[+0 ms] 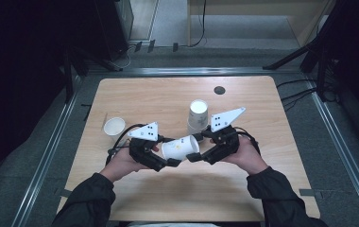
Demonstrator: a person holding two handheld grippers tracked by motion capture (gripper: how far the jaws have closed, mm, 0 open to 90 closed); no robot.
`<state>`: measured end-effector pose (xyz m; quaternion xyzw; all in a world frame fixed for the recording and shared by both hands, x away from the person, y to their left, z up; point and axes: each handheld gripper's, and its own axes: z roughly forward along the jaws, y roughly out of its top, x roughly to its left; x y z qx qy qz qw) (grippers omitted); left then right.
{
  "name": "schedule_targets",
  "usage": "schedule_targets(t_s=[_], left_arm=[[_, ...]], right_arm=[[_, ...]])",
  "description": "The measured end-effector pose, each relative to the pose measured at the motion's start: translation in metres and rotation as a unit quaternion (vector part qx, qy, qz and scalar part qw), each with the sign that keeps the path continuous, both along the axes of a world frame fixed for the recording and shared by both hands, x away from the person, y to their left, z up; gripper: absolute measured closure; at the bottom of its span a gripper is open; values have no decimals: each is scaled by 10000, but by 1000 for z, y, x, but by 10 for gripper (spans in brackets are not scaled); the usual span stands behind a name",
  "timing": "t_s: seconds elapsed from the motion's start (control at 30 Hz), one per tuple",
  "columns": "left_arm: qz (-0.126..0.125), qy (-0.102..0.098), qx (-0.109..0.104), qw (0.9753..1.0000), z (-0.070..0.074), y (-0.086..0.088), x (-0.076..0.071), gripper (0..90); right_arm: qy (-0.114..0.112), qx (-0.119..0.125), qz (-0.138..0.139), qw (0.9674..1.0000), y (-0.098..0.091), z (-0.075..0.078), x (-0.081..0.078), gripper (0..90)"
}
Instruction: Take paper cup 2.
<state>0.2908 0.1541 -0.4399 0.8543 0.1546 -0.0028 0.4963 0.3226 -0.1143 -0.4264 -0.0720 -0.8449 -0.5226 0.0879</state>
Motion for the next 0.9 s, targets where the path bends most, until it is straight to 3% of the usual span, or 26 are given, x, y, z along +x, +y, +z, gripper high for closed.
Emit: schedule_targets(t_s=[0.2,0.3,0.43,0.63,0.73,0.9], left_arm=[[-34,151,-82,9998,5,8,4,266],[-60,131,47,9999,7,10,6,266],[-56,120,292,9995,8,11,8,266],[-41,70,776,9970,8,10,12,265],[-98,121,984,9950,6,7,14,264],[-221,107,1438,9893,3,0,15,264]], right_arm=[[-232,-208,-96,9995,-5,-3,-1,276],[-298,-331,-119,9989,-7,-7,-2,276],[-355,-488,-181,9980,-10,-10,-3,277],[-360,-590,-291,9972,-13,-16,-3,281],[-390,-673,-301,9965,-12,-19,-4,281],[-416,-825,-293,9953,-10,-24,-4,280]])
